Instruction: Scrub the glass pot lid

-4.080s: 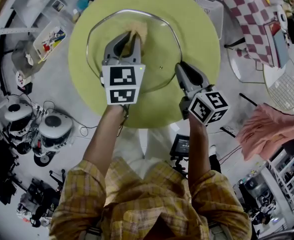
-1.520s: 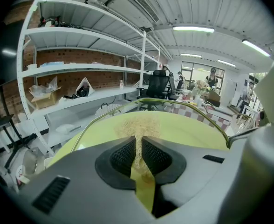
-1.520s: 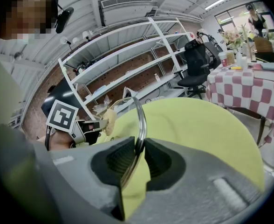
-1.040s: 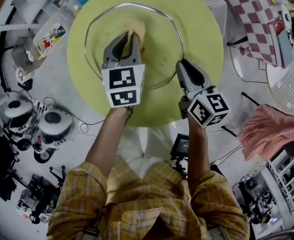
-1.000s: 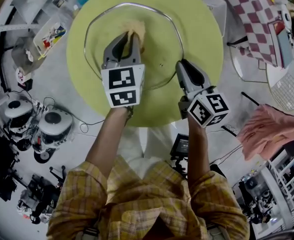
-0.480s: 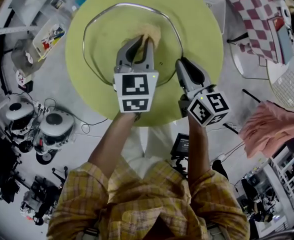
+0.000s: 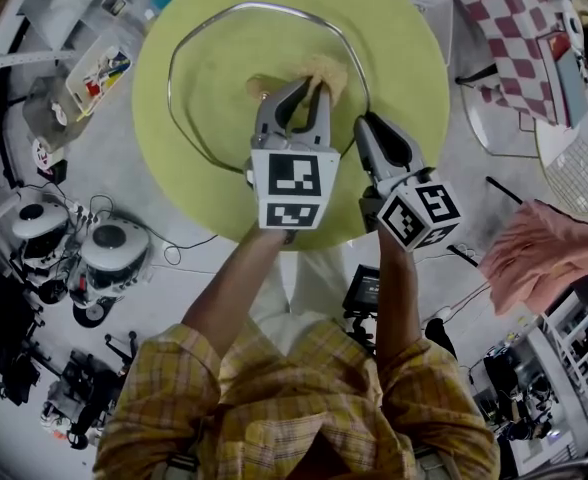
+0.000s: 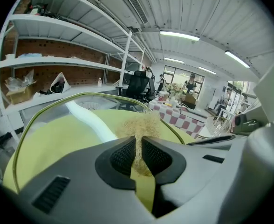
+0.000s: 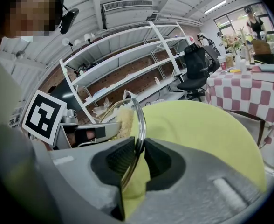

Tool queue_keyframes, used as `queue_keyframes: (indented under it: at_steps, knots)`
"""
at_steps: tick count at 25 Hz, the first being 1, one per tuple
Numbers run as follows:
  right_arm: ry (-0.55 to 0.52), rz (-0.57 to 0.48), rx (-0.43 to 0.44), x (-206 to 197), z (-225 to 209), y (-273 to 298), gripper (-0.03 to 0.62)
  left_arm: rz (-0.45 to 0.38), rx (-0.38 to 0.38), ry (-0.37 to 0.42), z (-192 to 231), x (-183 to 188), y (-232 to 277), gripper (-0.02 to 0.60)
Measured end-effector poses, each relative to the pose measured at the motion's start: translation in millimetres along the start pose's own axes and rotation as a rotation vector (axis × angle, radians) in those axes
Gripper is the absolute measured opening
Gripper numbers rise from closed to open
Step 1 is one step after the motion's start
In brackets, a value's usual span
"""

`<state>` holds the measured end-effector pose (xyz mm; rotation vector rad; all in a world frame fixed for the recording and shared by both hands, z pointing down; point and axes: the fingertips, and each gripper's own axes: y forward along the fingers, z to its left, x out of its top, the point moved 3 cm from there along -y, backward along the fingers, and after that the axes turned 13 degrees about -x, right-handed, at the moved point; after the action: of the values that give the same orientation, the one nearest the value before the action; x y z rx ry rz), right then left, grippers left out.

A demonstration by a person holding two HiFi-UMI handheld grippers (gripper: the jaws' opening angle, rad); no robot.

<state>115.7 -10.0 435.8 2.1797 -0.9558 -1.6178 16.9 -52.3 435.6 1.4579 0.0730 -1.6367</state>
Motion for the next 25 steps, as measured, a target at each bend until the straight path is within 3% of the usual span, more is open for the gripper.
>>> queue_keyframes:
  at_steps: [7,12,25]
  knots:
    - [-0.005,0.001,-0.001,1,1,1,0.064,0.005,-0.048,-0.006,-20,-3,5,0.043]
    - [-0.003,0.003,-0.001,0,0,2,0.064,0.04,-0.042,0.01,-34,-17,8,0.043]
    - [-0.012,0.01,-0.001,-1,-1,3,0.064,0.051,-0.056,-0.01,-30,-23,5,0.043]
